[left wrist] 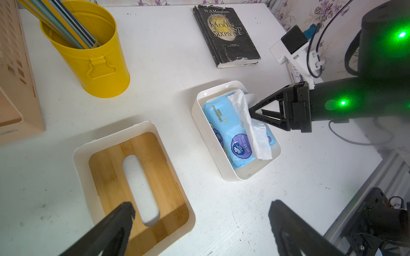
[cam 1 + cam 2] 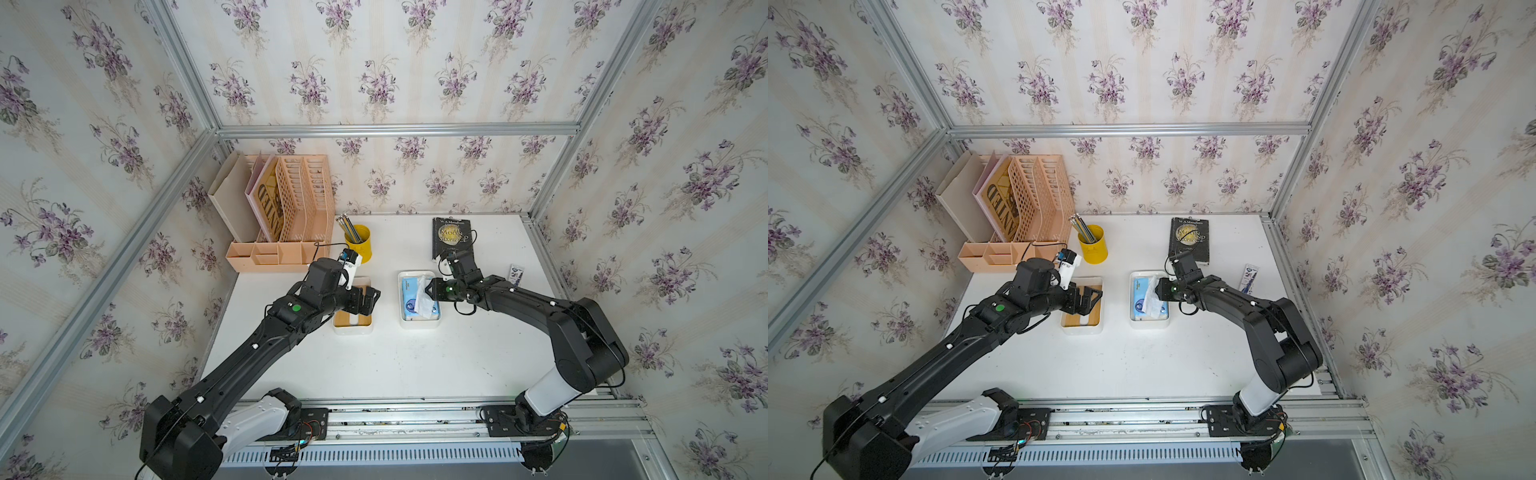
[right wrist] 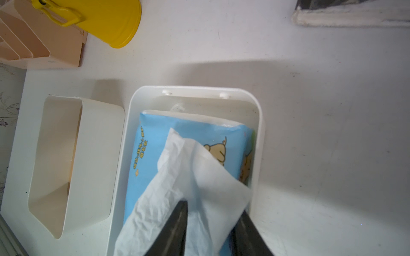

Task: Put the tissue paper into the tissue box
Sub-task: Place the paper towel in the tissue box.

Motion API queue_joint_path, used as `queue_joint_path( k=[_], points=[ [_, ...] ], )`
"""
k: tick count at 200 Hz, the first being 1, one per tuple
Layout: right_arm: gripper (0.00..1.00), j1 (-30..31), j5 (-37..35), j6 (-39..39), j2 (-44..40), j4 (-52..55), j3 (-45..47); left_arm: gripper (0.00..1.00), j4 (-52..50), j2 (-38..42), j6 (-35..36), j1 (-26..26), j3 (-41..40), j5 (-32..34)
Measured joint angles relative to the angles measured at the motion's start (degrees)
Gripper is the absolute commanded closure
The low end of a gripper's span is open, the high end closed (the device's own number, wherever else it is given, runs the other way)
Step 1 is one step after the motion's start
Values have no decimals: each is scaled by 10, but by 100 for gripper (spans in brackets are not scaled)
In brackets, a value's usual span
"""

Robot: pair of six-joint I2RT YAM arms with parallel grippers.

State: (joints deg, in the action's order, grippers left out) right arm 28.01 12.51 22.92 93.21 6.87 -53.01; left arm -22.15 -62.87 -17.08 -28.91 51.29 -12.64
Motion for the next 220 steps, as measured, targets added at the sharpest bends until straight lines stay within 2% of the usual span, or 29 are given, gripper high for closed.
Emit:
queue_joint_path(
  k=[71,120,145,220],
  points=[
    [61,1,3,0,4,-1,-3,1,0,-3,0,0,7,0],
    [40,1,-14,-16,-24,34,-17,1,0,-3,0,0,7,0],
    [33,1,-26,-22,-52,55,-31,1,0,-3,0,0,4,0],
    [35,1,-30,-38,-93,94,-49,1,-3,9,0,0,-1,5]
  ],
)
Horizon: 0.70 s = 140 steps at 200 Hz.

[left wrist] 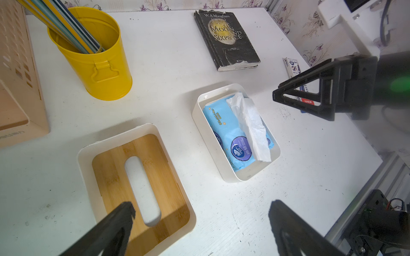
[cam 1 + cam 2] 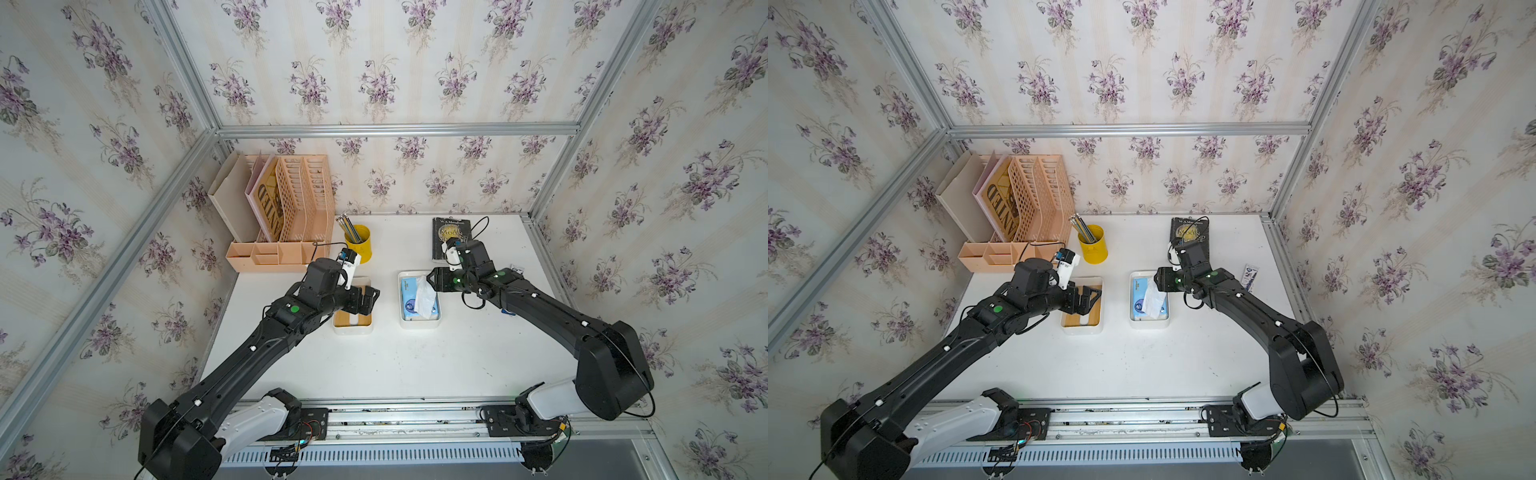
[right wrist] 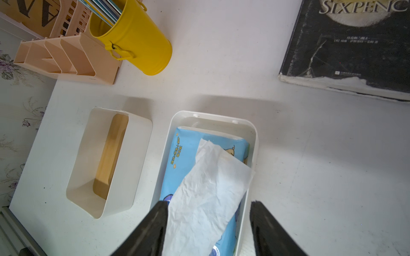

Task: Put the tissue paper into the tissue box
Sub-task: Place the paper towel in the tissue box, then pick up the box lid from the center of the board.

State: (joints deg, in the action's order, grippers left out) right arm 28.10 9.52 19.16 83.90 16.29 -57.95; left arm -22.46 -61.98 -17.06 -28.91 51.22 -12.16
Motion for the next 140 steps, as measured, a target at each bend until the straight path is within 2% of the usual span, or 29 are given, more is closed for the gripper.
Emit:
queue_joint_path(
  k=[79,113,140],
  points=[
    [31,20,36,0,55,-1,2,1,-2,1,0,0,0,8],
    [30,59,52,4,85,-15,-11,1,-15,10,0,0,-5,25],
    [30,66,61,11,98,-32,-21,1,-28,21,-1,0,-12,45]
  ],
)
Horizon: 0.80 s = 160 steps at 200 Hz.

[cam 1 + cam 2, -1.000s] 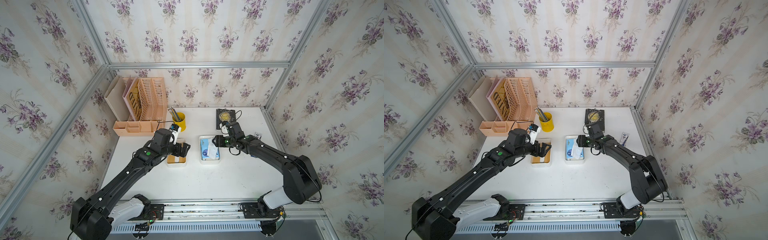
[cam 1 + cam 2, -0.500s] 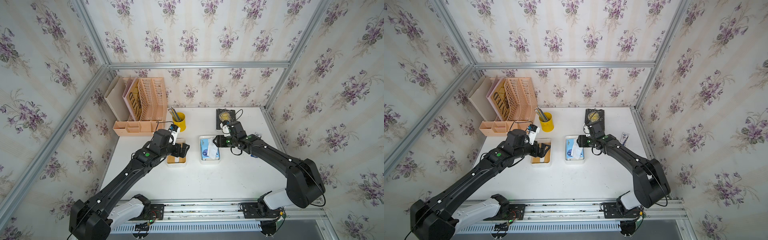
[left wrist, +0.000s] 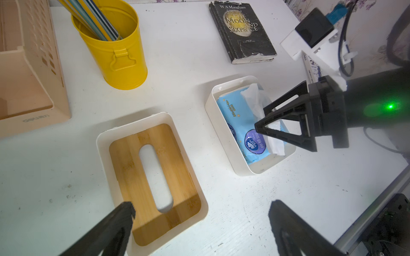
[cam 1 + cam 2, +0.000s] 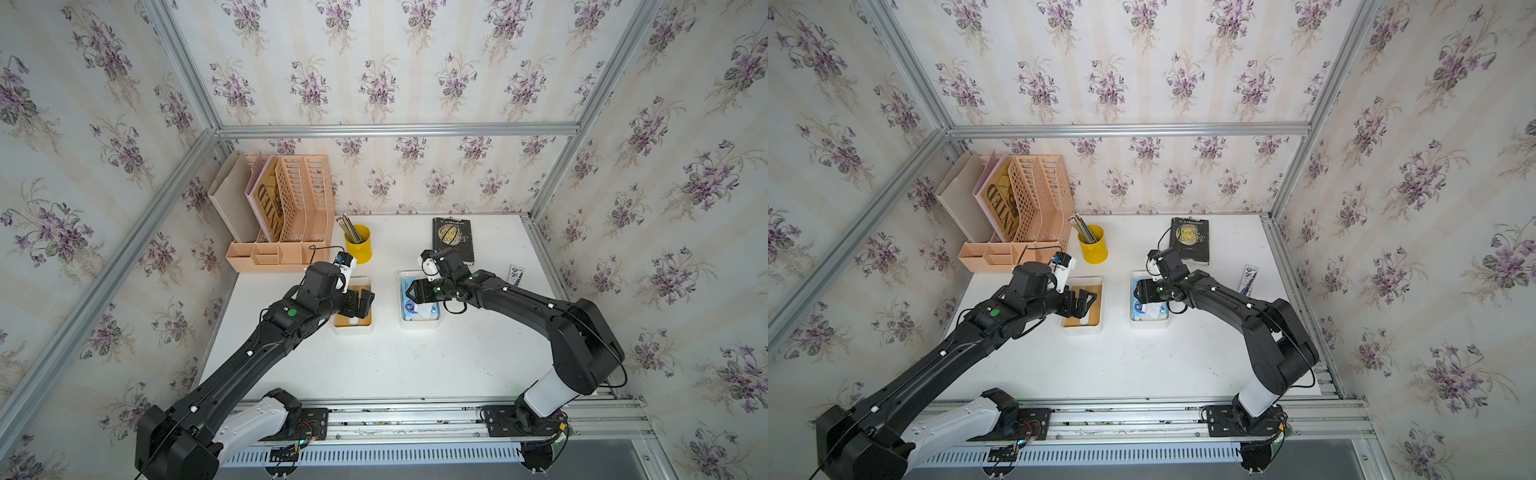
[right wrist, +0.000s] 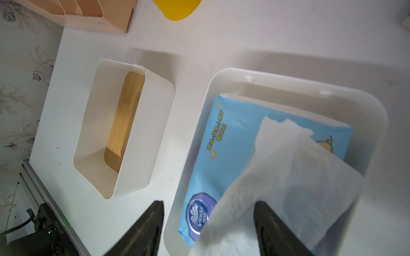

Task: Put the tissue paper into the tissue box
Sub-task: Pick up the box lid from the center of the board.

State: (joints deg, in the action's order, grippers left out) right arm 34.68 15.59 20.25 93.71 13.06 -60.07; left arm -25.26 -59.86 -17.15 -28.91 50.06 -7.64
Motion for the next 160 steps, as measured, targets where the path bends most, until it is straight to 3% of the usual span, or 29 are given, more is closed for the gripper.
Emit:
queue_joint_path(
  k=[103,160],
  points=[
    [30,7,11,12,-45,0,-24,1,-54,9,-22,0,1,94],
    [33,64,-32,5,-63,54,-90,1,-72,45,-54,4,-12,188]
  ],
)
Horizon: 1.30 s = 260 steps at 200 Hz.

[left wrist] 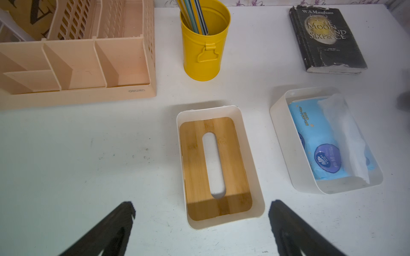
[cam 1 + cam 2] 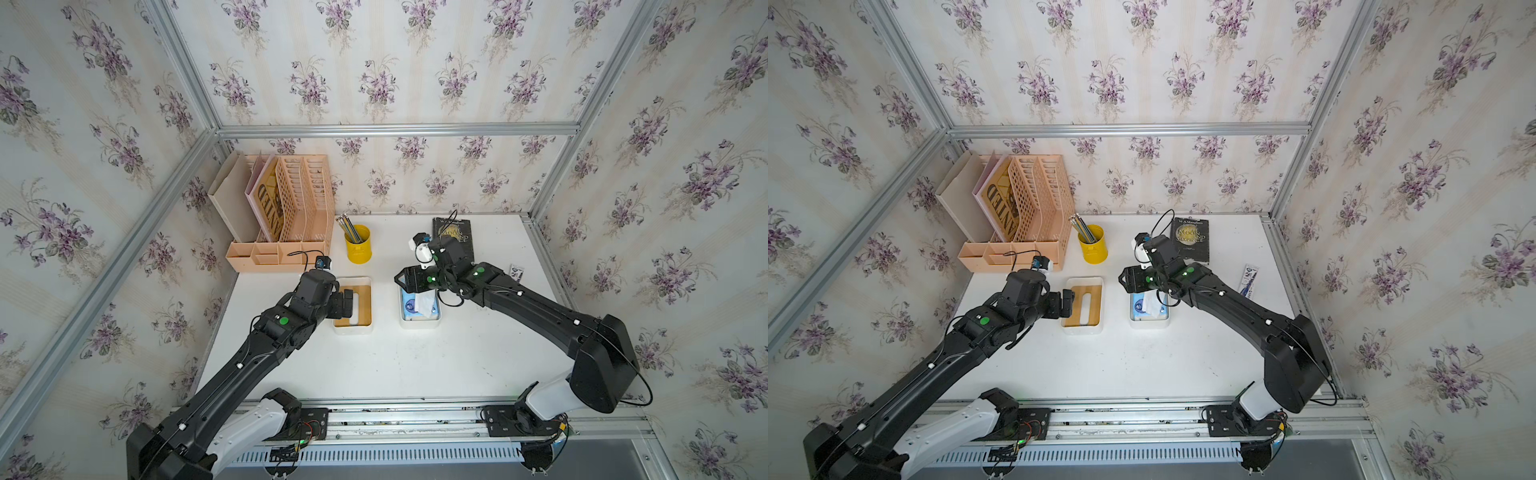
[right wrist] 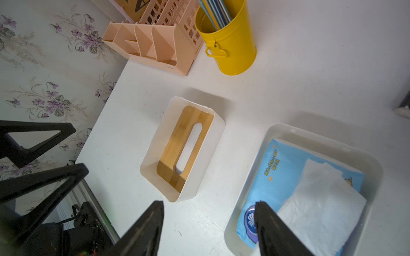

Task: Put the tissue paper into the tissue box
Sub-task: Pick up the box lid from the center of the board.

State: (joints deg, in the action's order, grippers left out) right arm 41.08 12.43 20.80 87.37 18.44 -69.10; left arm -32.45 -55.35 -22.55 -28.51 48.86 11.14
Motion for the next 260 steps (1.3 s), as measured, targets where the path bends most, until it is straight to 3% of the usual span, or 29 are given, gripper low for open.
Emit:
queue_joint_path(
  k=[35,61,86,174,260],
  points=[
    [36,24,-14,2,14,9,-5,1,-9,12,-5,2,4,3],
    [37,47,-15,2,45,11,-15,1,8,26,37,-1,5,-105],
    [38,51,-14,3,66,10,-26,1,17,34,42,0,-2,-141],
    [42,82,-42,6,157,14,-80,1,11,52,24,16,-15,-83],
    [44,88,-55,2,256,28,-143,1,1,84,19,40,-19,-92]
  ],
)
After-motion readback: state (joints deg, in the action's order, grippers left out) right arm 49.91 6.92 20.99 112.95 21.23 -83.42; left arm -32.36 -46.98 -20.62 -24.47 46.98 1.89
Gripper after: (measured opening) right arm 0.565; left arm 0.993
